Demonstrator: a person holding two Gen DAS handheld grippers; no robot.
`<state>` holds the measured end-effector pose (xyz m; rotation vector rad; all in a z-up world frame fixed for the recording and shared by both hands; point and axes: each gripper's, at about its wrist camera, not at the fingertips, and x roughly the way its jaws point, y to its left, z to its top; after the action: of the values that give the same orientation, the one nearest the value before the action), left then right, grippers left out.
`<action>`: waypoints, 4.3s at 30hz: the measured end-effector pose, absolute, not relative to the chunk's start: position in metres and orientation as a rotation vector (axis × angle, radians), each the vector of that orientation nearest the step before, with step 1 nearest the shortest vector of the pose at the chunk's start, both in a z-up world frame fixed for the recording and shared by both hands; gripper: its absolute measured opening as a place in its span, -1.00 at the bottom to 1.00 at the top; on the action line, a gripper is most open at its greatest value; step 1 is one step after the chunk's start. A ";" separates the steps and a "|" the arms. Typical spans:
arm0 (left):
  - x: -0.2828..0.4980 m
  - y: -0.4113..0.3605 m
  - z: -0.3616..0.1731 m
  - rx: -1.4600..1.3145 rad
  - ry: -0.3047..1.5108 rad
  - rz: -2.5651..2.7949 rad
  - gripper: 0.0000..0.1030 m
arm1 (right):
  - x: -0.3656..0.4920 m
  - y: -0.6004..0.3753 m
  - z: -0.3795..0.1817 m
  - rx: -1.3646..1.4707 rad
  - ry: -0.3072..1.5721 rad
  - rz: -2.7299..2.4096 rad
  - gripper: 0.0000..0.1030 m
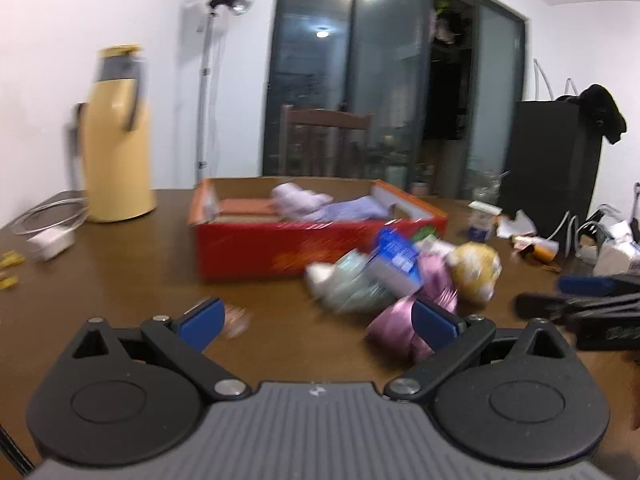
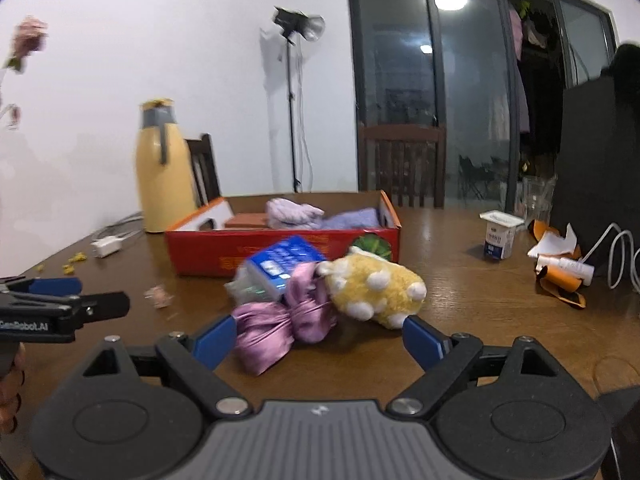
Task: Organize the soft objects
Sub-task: 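Close the right tool on the yellow-and-white sheep plush, then lift the sheep plush with the right tool and carry it toward the box, then lower the sheep plush into the box and open the right tool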
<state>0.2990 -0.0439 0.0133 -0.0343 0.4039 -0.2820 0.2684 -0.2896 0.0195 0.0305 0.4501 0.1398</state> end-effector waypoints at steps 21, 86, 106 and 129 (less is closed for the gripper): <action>0.360 -0.092 -0.009 -0.016 0.459 -0.325 0.98 | 0.346 -0.321 0.002 0.147 0.467 0.081 -0.13; 0.237 0.013 -0.027 -0.417 0.586 -0.372 0.21 | 0.188 -0.232 -0.007 0.045 0.528 0.345 0.30; 0.316 0.016 0.041 -0.469 0.452 -0.479 -0.16 | 0.270 -0.235 0.057 0.062 0.404 0.433 -0.23; 0.568 0.020 0.031 -0.122 0.604 -0.215 0.07 | 0.590 -0.158 0.010 0.075 0.852 0.413 0.09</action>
<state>0.5679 0.0200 0.0307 -0.1219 0.6044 -0.2152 0.5902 -0.1578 0.0099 0.0746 0.8518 0.4127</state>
